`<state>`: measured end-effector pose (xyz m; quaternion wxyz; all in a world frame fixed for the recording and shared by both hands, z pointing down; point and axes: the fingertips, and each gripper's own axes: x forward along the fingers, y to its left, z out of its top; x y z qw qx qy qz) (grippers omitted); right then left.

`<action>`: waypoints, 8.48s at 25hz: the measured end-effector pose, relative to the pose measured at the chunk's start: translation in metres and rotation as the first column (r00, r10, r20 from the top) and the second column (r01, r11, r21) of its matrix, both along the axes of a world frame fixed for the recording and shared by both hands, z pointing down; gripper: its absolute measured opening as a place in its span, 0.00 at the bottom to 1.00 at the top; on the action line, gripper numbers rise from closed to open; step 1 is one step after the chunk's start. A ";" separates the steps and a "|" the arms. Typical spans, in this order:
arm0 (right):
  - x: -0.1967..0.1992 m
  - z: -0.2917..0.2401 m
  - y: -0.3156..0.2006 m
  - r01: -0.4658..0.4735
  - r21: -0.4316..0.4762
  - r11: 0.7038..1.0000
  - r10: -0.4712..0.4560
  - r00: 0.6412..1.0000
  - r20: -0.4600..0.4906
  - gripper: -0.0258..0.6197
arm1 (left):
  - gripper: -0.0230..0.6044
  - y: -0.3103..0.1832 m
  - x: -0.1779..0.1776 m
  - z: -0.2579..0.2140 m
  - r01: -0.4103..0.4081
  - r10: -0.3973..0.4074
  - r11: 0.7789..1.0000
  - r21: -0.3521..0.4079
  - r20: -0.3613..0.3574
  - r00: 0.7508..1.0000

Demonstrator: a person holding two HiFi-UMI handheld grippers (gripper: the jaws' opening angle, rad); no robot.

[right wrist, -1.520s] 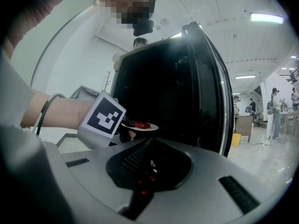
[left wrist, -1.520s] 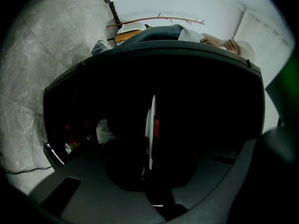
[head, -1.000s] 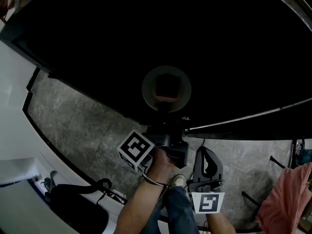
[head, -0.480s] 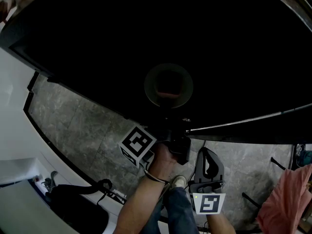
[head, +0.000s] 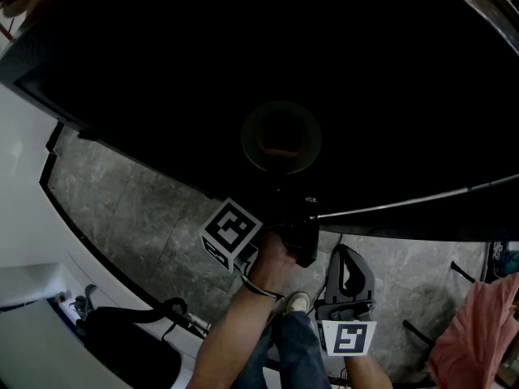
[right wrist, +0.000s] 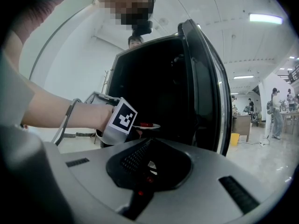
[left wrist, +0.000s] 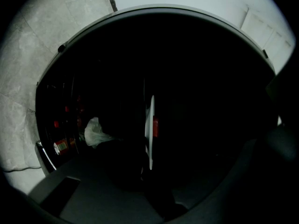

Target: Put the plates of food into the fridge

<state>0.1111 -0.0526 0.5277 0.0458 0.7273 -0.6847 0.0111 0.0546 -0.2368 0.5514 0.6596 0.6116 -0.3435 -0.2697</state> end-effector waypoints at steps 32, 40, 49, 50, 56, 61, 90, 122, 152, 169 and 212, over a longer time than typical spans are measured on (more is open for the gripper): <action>-0.005 0.003 0.002 0.003 -0.006 1.000 -0.003 1.000 0.011 0.06 | 0.20 -0.002 0.002 -0.011 -0.010 0.008 0.996 0.087 0.023 1.000; -0.006 0.001 0.004 0.007 -0.001 1.000 -0.007 1.000 0.008 0.06 | 0.27 0.010 -0.005 -0.014 0.000 0.001 0.996 0.093 -0.006 1.000; -0.009 -0.001 0.006 0.007 0.005 1.000 -0.007 1.000 0.007 0.06 | 0.28 0.025 -0.016 -0.013 0.013 -0.010 0.996 0.092 -0.029 1.000; -0.009 -0.001 0.006 0.007 0.007 1.000 -0.007 1.000 0.008 0.06 | 0.28 0.027 -0.017 -0.013 0.011 -0.008 0.996 0.092 -0.030 1.000; -0.016 -0.004 0.008 0.011 0.013 1.000 -0.011 1.000 0.006 0.06 | 0.28 0.039 -0.027 -0.012 0.006 -0.003 0.996 0.092 -0.039 0.999; -0.018 -0.003 0.009 0.015 0.012 1.000 -0.015 1.000 0.003 0.06 | 0.28 0.049 -0.034 -0.012 -0.003 0.006 0.995 0.104 -0.026 1.000; -0.023 -0.005 0.006 0.032 0.016 0.999 -0.032 1.000 0.001 0.06 | 0.06 0.088 -0.059 -0.003 -0.025 0.030 0.994 0.110 -0.037 0.999; -0.041 -0.025 -0.018 0.082 0.057 0.995 -0.082 0.997 -0.012 0.06 | 0.05 0.097 -0.097 -0.040 -0.359 -0.186 0.754 0.551 0.702 0.687; -0.066 -0.023 -0.085 0.110 0.061 0.992 -0.107 0.993 -0.040 0.06 | 0.05 0.101 -0.119 -0.040 -0.568 -0.434 0.624 0.537 0.842 0.320; -0.068 -0.009 -0.116 0.114 0.021 0.993 -0.112 0.991 -0.080 0.06 | 0.05 0.105 -0.127 -0.050 -0.562 -0.481 0.595 0.575 0.815 0.324; -0.043 0.004 -0.163 0.019 -0.059 0.998 -0.023 0.997 -0.071 0.06 | 0.05 0.107 -0.132 -0.038 -0.489 -0.412 0.663 0.567 0.822 0.394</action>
